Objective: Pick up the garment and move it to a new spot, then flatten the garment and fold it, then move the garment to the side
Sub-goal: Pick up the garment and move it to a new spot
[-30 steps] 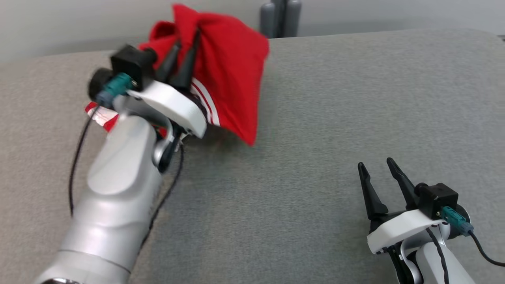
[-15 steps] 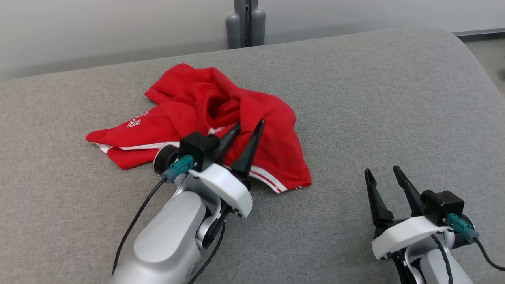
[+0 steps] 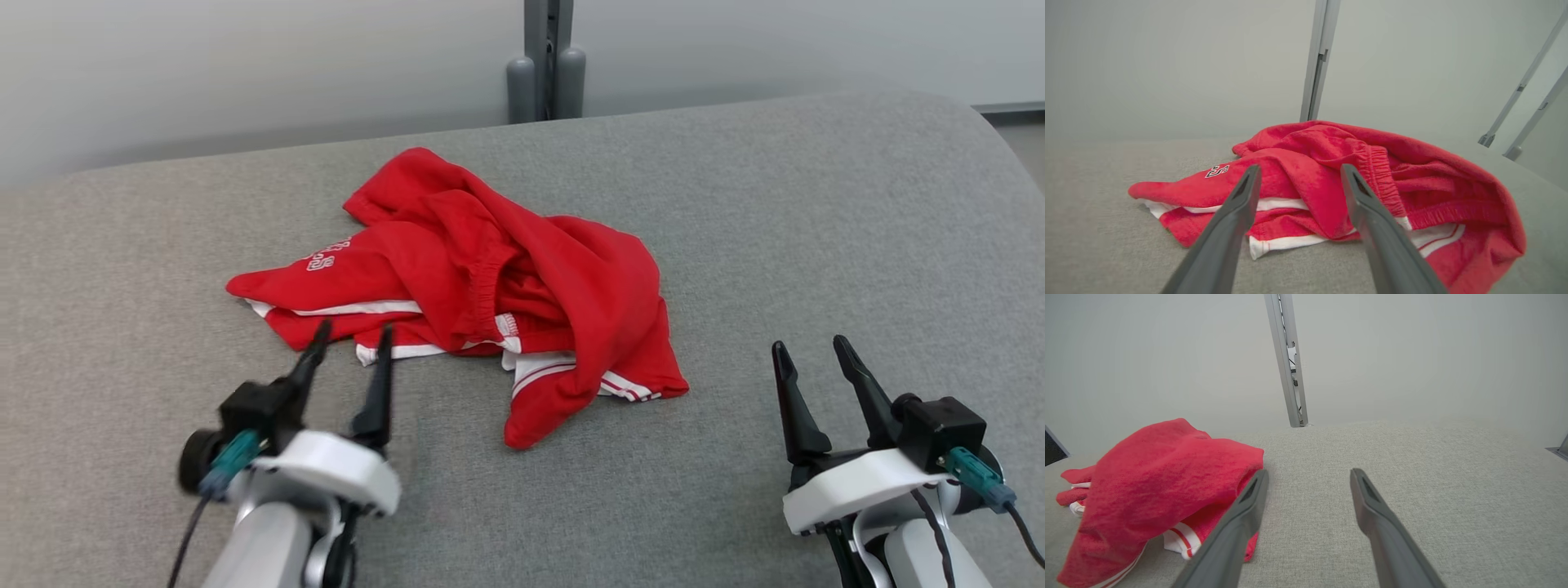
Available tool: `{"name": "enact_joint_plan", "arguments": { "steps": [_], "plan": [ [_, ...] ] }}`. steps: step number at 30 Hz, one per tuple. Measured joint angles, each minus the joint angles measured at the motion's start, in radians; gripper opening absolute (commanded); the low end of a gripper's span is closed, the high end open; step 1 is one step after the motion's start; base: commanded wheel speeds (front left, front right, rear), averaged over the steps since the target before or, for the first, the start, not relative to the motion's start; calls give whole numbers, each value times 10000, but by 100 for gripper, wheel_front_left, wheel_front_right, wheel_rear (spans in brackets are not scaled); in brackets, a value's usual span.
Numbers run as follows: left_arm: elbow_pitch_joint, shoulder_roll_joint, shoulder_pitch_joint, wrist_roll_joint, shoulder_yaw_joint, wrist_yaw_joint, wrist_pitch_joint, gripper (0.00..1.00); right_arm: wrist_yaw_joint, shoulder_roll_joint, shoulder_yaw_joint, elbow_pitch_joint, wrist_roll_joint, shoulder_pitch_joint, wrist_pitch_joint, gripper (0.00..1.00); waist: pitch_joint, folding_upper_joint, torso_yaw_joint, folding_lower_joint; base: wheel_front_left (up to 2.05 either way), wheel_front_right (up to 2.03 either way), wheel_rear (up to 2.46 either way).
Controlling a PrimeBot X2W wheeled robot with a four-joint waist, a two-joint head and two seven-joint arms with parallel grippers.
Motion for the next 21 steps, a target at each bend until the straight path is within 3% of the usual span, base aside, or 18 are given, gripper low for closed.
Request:
{"name": "enact_joint_plan", "arguments": {
  "steps": [10,21],
  "plan": [
    [-652,-59,2294,1026,2600,-82,2,100,0,15,-449,-102,-244,677,-2,100,-721,0,482,0,0,0,0],
    [-619,-207,3763,1436,3614,-366,0,100,0,46,-665,-23,-341,1584,-2,100,-1794,0,967,0,0,0,0]
  ]
}}
